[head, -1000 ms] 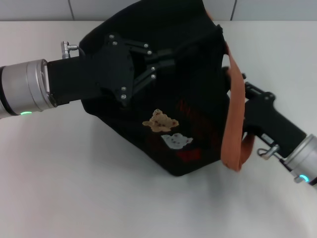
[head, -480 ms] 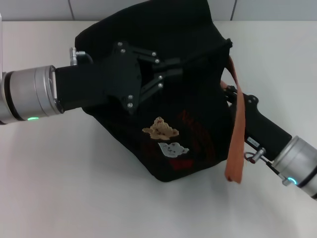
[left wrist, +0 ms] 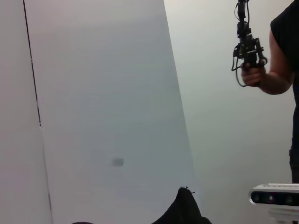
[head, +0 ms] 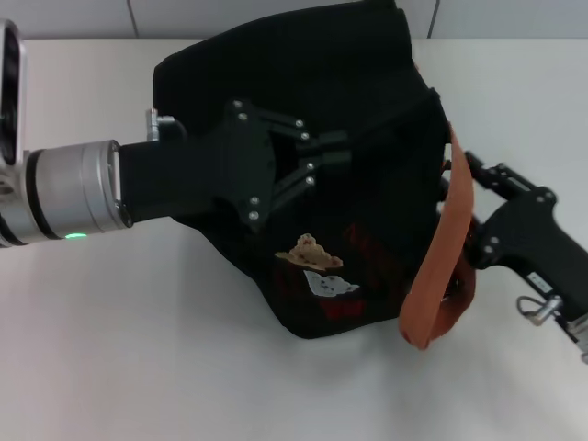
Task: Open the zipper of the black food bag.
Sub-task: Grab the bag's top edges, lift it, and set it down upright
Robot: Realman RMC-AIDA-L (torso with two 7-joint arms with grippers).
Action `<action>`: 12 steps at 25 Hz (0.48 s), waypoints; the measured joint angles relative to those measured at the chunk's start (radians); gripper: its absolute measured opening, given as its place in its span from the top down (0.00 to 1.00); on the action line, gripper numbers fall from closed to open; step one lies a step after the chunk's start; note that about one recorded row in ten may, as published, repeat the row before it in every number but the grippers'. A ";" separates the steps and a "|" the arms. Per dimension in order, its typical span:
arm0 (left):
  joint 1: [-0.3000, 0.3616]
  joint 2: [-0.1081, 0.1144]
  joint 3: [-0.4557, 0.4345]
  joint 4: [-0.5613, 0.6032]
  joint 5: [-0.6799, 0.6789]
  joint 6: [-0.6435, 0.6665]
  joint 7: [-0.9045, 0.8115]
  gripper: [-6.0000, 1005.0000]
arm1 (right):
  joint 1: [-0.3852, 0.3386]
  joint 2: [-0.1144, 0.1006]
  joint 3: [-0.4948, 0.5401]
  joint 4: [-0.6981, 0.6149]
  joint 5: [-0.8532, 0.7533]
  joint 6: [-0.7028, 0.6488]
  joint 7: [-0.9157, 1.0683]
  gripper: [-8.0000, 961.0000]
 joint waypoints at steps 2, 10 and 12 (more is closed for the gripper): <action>-0.007 0.000 0.002 -0.012 0.000 -0.001 0.004 0.91 | -0.011 0.000 0.013 -0.019 0.000 -0.019 -0.023 0.52; -0.026 -0.001 0.022 -0.053 0.000 -0.009 0.016 0.91 | -0.022 -0.002 0.037 -0.029 0.001 -0.030 -0.385 0.51; -0.026 -0.001 0.023 -0.057 0.000 -0.009 0.016 0.91 | -0.024 -0.004 0.035 -0.031 0.000 -0.043 -0.438 0.51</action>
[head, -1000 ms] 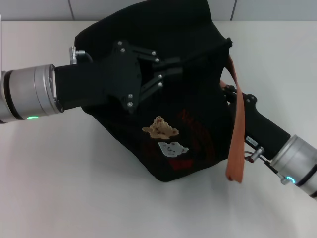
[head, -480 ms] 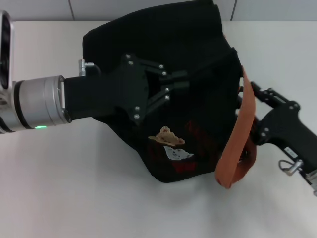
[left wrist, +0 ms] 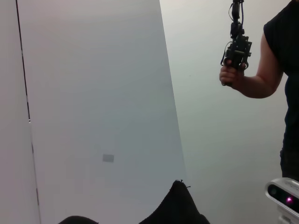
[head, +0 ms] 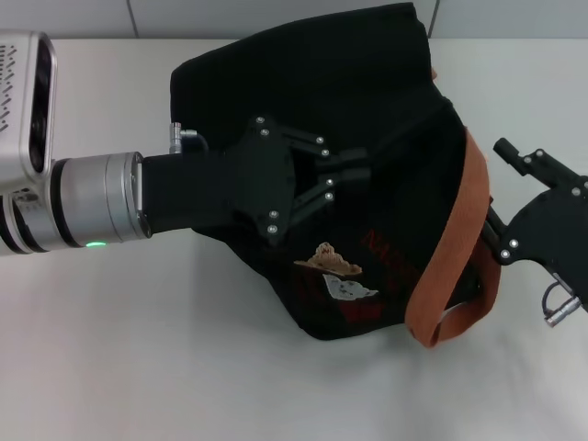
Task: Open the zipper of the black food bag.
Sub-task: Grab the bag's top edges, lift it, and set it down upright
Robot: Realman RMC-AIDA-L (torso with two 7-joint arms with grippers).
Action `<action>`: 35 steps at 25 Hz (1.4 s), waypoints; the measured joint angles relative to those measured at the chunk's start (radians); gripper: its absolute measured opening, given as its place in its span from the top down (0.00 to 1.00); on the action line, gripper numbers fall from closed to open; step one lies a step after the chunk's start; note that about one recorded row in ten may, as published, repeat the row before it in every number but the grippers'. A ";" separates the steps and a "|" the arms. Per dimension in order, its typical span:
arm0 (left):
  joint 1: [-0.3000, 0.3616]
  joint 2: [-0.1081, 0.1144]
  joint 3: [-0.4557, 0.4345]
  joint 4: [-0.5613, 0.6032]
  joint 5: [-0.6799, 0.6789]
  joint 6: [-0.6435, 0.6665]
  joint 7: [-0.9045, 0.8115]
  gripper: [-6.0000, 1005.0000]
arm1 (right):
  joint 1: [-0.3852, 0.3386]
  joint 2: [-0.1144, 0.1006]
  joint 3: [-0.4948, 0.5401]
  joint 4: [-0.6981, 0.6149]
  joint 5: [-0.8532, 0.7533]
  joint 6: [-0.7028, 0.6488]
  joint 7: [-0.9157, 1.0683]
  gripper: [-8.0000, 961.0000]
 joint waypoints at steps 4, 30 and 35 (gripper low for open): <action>-0.002 0.000 0.000 -0.015 -0.001 -0.008 0.000 0.91 | -0.003 -0.002 -0.005 -0.016 -0.005 -0.013 -0.074 0.51; -0.012 0.000 0.027 -0.047 -0.007 -0.028 0.011 0.91 | 0.119 0.004 -0.021 0.041 -0.072 0.057 -0.097 0.51; -0.012 0.000 0.028 -0.049 -0.008 -0.029 0.020 0.91 | 0.130 0.005 -0.011 0.060 -0.073 0.056 -0.089 0.51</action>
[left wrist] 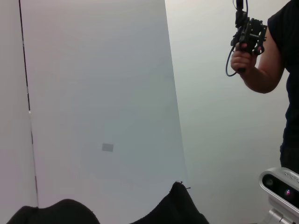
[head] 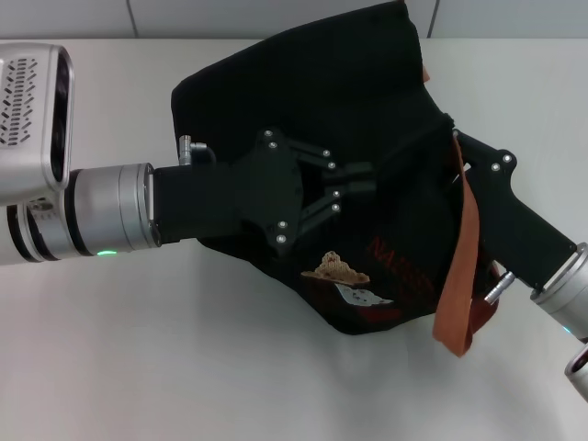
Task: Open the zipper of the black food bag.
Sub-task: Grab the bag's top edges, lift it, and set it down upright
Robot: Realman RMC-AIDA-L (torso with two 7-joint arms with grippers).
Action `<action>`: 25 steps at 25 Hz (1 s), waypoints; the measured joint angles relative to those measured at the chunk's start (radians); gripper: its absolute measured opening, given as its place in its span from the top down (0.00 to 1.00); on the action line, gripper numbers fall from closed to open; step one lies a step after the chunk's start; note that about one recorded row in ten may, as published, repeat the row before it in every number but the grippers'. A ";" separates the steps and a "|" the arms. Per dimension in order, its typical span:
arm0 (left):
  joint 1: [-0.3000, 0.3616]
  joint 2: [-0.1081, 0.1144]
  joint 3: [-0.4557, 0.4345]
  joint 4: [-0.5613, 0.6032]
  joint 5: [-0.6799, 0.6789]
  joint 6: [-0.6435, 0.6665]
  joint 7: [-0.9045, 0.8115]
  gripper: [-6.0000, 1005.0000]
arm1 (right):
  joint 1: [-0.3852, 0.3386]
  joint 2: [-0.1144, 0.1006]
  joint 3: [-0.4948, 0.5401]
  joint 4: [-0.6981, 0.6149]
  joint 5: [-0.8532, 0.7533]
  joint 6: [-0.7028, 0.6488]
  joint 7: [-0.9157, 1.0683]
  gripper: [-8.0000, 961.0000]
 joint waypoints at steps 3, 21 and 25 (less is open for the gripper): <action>0.000 0.000 0.000 -0.001 0.000 0.000 0.002 0.91 | 0.000 0.000 0.011 0.006 0.005 -0.009 0.007 0.51; -0.012 0.000 0.000 -0.012 0.000 -0.017 0.003 0.91 | -0.002 -0.002 0.074 -0.001 0.000 -0.003 0.085 0.52; -0.012 0.000 0.000 -0.012 0.000 -0.017 0.003 0.91 | 0.001 -0.002 0.062 -0.001 -0.002 -0.003 0.084 0.52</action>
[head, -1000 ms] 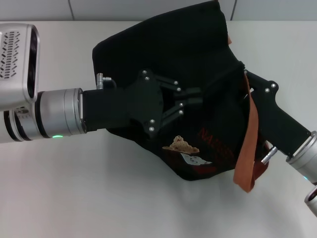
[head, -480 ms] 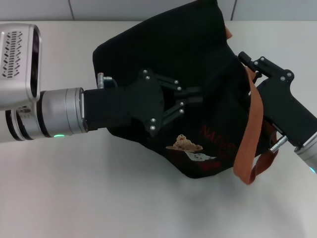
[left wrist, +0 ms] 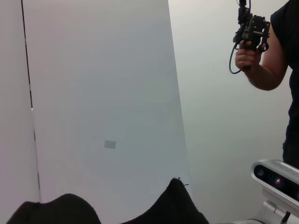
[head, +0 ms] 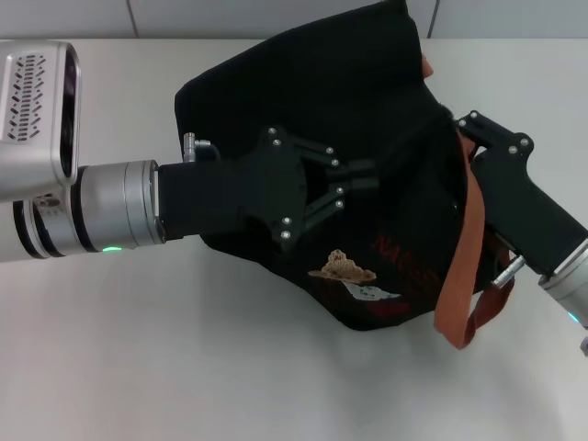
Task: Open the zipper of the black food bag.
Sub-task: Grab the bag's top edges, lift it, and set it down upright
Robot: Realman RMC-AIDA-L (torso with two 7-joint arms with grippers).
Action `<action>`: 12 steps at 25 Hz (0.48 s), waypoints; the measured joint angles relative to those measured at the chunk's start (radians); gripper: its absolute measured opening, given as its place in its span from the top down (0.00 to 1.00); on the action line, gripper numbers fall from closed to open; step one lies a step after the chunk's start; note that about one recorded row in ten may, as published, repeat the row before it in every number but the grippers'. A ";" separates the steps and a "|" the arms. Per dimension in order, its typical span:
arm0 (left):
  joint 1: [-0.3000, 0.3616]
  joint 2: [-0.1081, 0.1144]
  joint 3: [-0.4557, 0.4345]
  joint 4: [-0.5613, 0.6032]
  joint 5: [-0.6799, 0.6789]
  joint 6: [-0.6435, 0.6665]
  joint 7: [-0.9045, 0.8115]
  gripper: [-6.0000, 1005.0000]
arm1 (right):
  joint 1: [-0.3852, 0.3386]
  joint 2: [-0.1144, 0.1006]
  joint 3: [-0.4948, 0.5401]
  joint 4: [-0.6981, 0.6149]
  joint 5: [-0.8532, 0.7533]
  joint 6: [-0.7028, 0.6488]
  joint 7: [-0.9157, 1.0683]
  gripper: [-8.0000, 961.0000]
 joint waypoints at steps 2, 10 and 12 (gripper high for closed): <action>0.000 0.000 0.000 0.000 0.000 0.000 0.000 0.91 | 0.002 0.000 -0.021 0.000 -0.002 -0.001 -0.004 0.52; 0.000 0.000 0.000 0.000 -0.003 -0.005 0.000 0.91 | -0.004 0.002 -0.066 0.002 -0.003 -0.001 -0.052 0.52; 0.000 0.000 0.000 0.000 -0.004 -0.008 0.000 0.91 | -0.008 0.002 -0.068 0.001 -0.004 -0.005 -0.052 0.52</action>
